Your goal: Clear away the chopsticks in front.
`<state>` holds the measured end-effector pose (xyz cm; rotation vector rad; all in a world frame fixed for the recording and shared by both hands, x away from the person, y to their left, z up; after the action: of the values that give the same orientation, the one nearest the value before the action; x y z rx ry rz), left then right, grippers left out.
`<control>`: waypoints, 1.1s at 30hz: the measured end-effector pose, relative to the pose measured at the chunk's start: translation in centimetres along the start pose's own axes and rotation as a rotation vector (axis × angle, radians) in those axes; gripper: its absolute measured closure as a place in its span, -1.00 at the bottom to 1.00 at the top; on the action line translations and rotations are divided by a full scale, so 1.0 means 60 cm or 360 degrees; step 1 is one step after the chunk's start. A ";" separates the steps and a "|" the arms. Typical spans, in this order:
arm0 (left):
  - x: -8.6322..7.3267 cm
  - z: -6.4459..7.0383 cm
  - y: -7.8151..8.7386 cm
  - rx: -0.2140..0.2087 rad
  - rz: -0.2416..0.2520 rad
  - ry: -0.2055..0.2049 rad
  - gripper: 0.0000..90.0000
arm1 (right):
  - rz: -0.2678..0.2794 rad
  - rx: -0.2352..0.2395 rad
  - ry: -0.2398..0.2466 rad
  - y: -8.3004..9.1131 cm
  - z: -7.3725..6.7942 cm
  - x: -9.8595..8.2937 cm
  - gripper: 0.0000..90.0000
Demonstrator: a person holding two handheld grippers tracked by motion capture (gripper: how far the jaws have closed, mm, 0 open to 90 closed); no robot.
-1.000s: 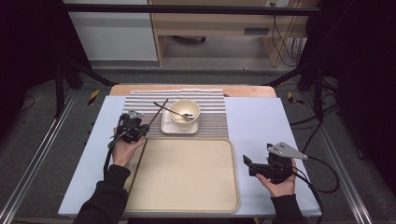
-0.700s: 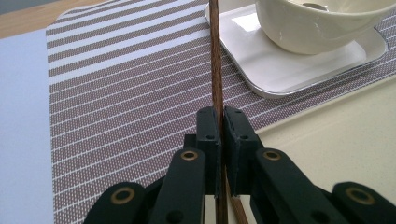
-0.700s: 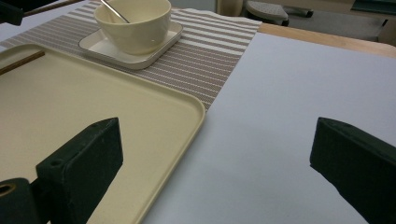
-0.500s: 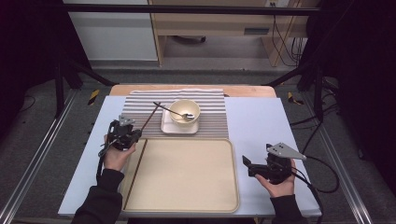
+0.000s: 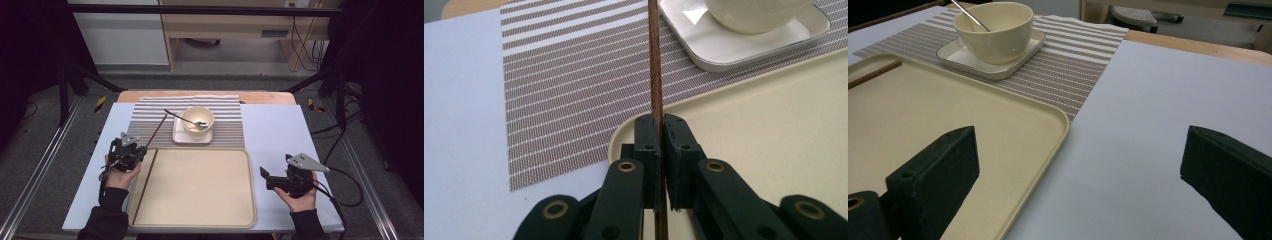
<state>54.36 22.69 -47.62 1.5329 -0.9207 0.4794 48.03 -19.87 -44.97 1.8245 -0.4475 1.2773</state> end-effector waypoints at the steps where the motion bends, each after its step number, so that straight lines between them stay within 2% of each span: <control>1: -0.003 0.000 0.003 0.0010 0.0002 0.0001 0.89 | 0.0000 -0.0003 0.0002 0.001 0.000 0.000 -0.94; 11: -0.037 -0.003 0.035 0.0023 0.0018 0.0074 0.89 | 0.0007 0.0000 -0.0003 0.001 -0.001 0.001 -0.94; 14: -0.041 -0.002 0.047 0.0022 0.0039 0.0119 0.89 | 0.0012 0.0000 -0.0001 0.002 -0.001 0.001 -0.94; 19: -0.053 0.008 0.062 0.0025 0.0049 0.0148 0.89 | 0.0022 0.0002 -0.0005 0.003 -0.001 0.002 -0.94; 23: -0.064 0.018 0.068 0.0034 0.0045 0.0138 0.89 | 0.0022 -0.0002 -0.0007 0.004 -0.001 0.002 -0.94; 27: -0.068 0.027 0.075 0.0030 0.0053 0.0154 0.89 | 0.0017 -0.0006 -0.0006 0.004 0.000 0.002 -0.94; 33: -0.071 0.044 0.081 0.0028 0.0045 0.0129 0.89 | 0.0021 -0.0003 -0.0008 0.004 0.000 0.002 -0.93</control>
<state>47.54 21.52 -48.26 1.5069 -0.8783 0.5672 47.93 -19.97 -44.75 1.8260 -0.4638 1.2810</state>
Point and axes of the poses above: each handheld gripper's, and its own axes: y roughly backward along the jaws, x roughly out of its top, z roughly to its right, the point moved 8 cm from there along -y, roughly forward along the jaws, and after that the axes turned 12 degrees about x, right-handed, at the moved point
